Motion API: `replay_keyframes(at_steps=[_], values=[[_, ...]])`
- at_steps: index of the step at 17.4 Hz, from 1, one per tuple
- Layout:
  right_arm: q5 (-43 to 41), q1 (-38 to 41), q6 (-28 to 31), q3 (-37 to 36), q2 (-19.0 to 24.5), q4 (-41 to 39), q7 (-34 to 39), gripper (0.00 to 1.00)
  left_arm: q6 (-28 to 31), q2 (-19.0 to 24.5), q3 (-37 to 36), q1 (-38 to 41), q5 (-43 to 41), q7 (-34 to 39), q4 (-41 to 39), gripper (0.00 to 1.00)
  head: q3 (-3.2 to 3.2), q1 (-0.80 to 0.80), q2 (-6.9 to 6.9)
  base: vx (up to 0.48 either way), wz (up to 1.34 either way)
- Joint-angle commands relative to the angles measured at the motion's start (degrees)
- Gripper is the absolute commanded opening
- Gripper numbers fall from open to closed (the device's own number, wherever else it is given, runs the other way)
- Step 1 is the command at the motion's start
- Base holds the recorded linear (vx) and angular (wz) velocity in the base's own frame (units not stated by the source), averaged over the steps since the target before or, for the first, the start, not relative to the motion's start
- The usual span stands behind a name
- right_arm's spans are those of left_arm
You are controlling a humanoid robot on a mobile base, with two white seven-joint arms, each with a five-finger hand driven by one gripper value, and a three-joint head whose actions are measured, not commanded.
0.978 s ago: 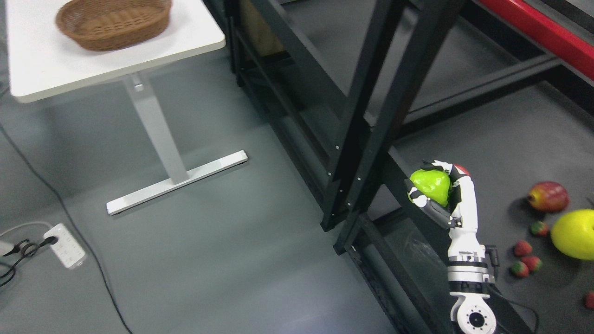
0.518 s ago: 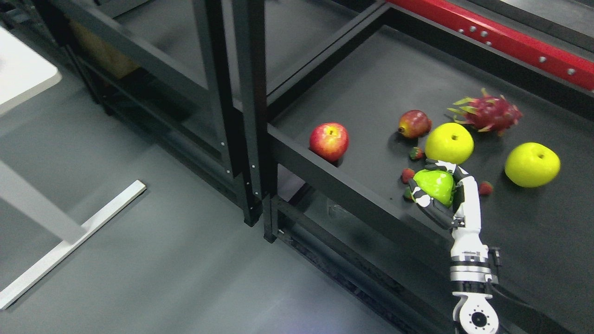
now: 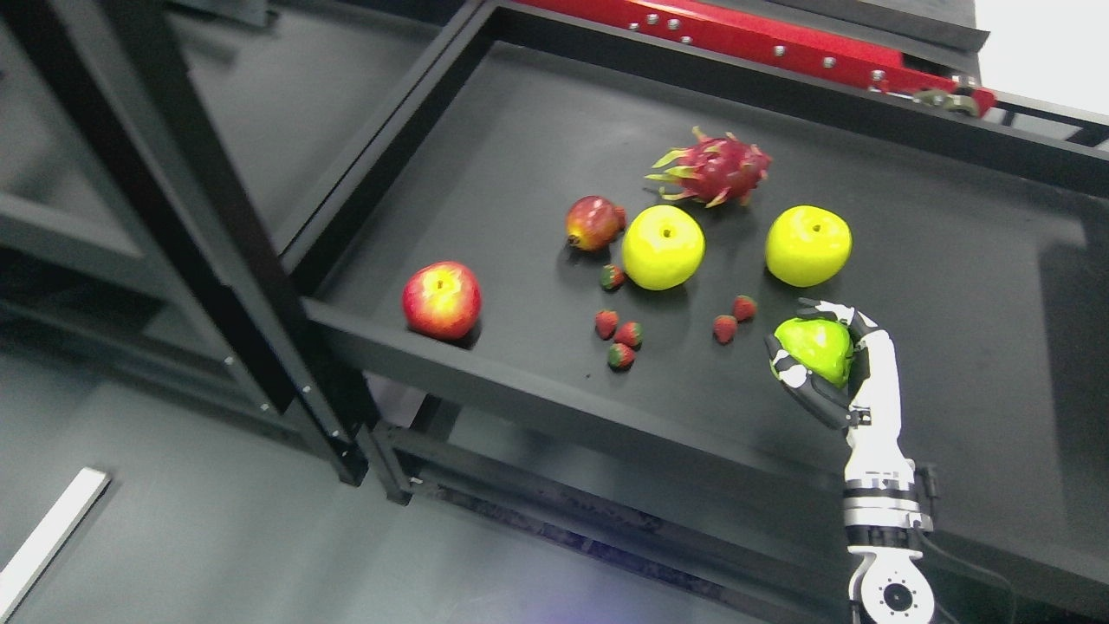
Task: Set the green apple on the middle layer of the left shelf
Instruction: 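Move the held apple over the shelf tray near the pears, then lower the apple onto the tray and open the right hand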
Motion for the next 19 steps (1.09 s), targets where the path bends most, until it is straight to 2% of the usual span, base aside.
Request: replay_keyframes(at_steps=[1, 9, 17, 18, 19], values=[[0.01, 0.08, 0.04, -0.64, -0.98, 0.0, 0.09, 0.0, 0.31, 1.0, 0.0, 0.53, 0.0, 0.03, 0.0, 1.0, 0.0, 0.0, 0.0, 0.178, -0.49], [0.01, -0.09, 0.13, -0.82, -0.98, 0.09, 0.09, 0.0, 0.31, 1.0, 0.0, 0.53, 0.0, 0.03, 0.0, 1.0, 0.0, 0.0, -0.01, 0.196, -0.24], [0.01, -0.53, 1.7, -1.44, -0.98, 0.17, 0.35, 0.01, 0.31, 1.0, 0.0, 0.53, 0.0, 0.03, 0.0, 1.0, 0.0, 0.0, -0.02, 0.084, -0.07], [0.01, -0.62, 2.23, -1.44, -0.98, 0.26, 0.61, 0.02, 0.31, 1.0, 0.0, 0.53, 0.0, 0.03, 0.0, 1.0, 0.0, 0.0, -0.02, 0.03, 0.0], [0.09, -0.62, 2.85, -1.35, -0.98, 0.26, 0.7, 0.07, 0.22, 1.0, 0.0, 0.53, 0.0, 0.03, 0.0, 1.0, 0.0, 0.0, -0.02, 0.03, 0.0]])
